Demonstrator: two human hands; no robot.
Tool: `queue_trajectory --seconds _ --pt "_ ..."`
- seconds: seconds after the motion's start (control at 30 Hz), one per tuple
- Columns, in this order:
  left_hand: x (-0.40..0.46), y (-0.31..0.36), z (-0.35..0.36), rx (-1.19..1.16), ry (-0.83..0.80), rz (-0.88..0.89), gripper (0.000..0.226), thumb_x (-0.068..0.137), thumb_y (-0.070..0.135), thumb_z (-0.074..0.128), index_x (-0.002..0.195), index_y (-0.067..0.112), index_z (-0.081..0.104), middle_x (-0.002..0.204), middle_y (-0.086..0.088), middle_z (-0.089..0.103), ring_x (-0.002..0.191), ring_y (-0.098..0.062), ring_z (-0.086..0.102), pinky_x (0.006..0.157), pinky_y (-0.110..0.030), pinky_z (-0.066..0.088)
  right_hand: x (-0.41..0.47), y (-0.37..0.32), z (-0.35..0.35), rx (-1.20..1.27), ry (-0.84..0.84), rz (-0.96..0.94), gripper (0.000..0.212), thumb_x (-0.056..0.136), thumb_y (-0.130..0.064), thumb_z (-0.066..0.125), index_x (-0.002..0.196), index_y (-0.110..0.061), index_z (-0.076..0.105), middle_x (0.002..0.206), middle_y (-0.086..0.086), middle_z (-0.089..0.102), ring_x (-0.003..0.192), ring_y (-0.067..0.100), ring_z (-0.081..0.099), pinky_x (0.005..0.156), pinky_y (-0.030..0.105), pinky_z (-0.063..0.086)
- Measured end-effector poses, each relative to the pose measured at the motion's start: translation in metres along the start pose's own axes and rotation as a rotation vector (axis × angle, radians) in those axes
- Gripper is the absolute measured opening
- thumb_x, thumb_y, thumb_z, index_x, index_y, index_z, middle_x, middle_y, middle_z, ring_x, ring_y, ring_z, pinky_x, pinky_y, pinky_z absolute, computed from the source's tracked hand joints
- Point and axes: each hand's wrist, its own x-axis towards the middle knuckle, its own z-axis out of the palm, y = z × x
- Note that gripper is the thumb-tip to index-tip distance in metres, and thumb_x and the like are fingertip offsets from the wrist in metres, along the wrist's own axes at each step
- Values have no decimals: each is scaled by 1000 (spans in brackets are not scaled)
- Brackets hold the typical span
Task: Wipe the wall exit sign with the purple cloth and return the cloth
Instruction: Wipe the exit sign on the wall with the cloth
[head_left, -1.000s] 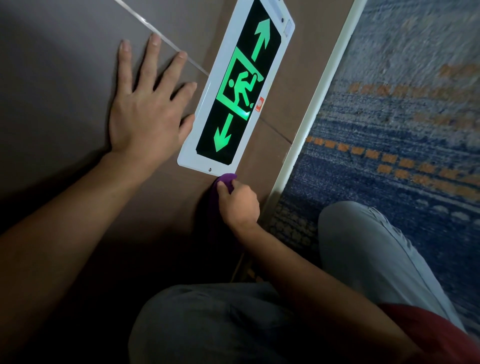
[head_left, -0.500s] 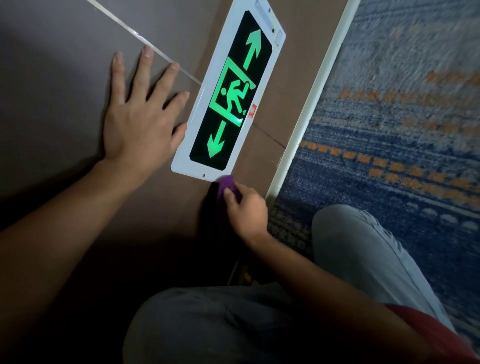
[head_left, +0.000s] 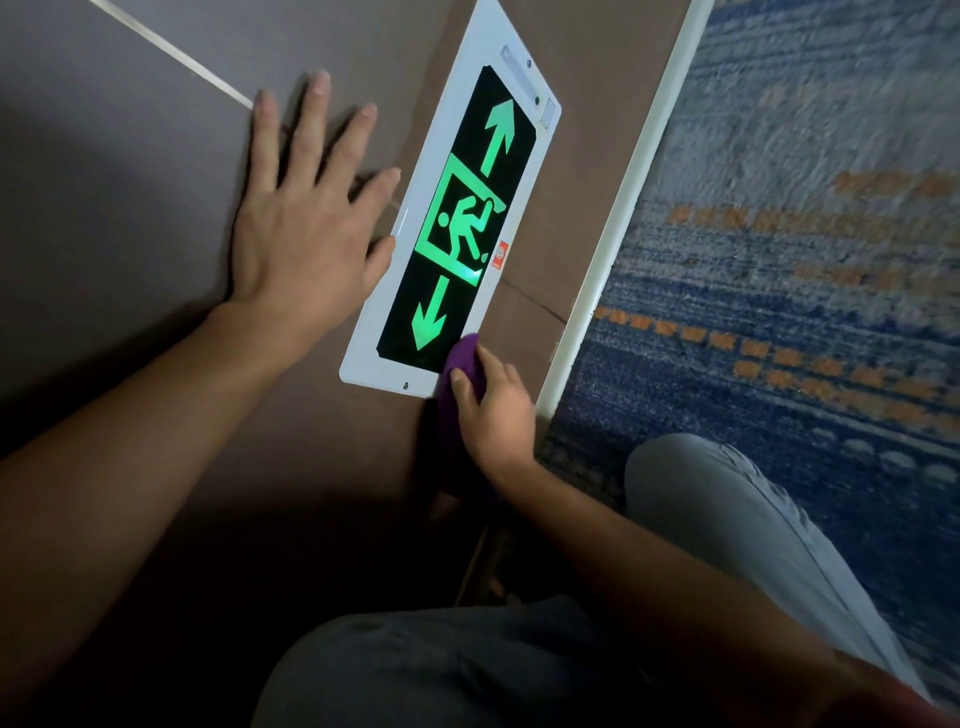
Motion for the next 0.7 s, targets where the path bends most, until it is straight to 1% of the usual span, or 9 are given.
queue_trajectory --seconds 0.07,0.13,0.23,0.37,0.5,0.6,0.7 --pt "1 0 1 68 -12 10 64 99 61 40 152 26 52 174 -11 22 162 -43 8 127 -66 9 -16 4 10 -11 -15 -15 56 102 -55 43 153 -34 36 123 -1 58 96 20 64 84 34 53" --pt "1 1 1 100 -31 26 64 100 62 36 152 28 51 173 -11 23 162 -43 9 127 -66 8 -19 8 13 -26 -4 -23 56 102 -56 40 154 -37 31 120 -4 54 88 16 62 80 32 53" --pt "1 1 4 110 -45 38 60 103 59 34 151 28 52 173 -11 25 161 -43 10 127 -68 9 0 4 8 -18 60 -40 51 104 -51 42 153 -37 37 114 -5 52 79 12 55 78 32 53" --pt "2 1 1 60 -47 27 57 106 55 32 150 26 54 172 -12 27 161 -44 11 127 -69 9 38 -7 -8 -22 123 -77 47 104 -46 46 150 -33 45 114 -1 54 81 17 62 75 36 57" --pt "4 2 0 67 -62 30 59 104 57 38 151 25 53 173 -12 24 161 -45 9 127 -68 7 75 -15 -24 -54 165 -81 47 106 -43 45 152 -33 43 114 -1 55 82 16 61 72 32 55" --pt "10 3 1 110 -52 54 62 102 59 37 151 25 52 173 -13 23 161 -46 8 126 -67 4 94 -20 -30 -81 174 -76 47 107 -43 43 152 -32 43 108 -2 53 77 15 56 67 29 50" --pt "24 1 1 71 -37 57 60 100 59 42 147 24 56 172 -14 26 161 -47 9 126 -66 2 103 -21 -32 -95 192 -72 46 107 -43 42 152 -31 44 105 -3 52 75 13 53 64 26 43"
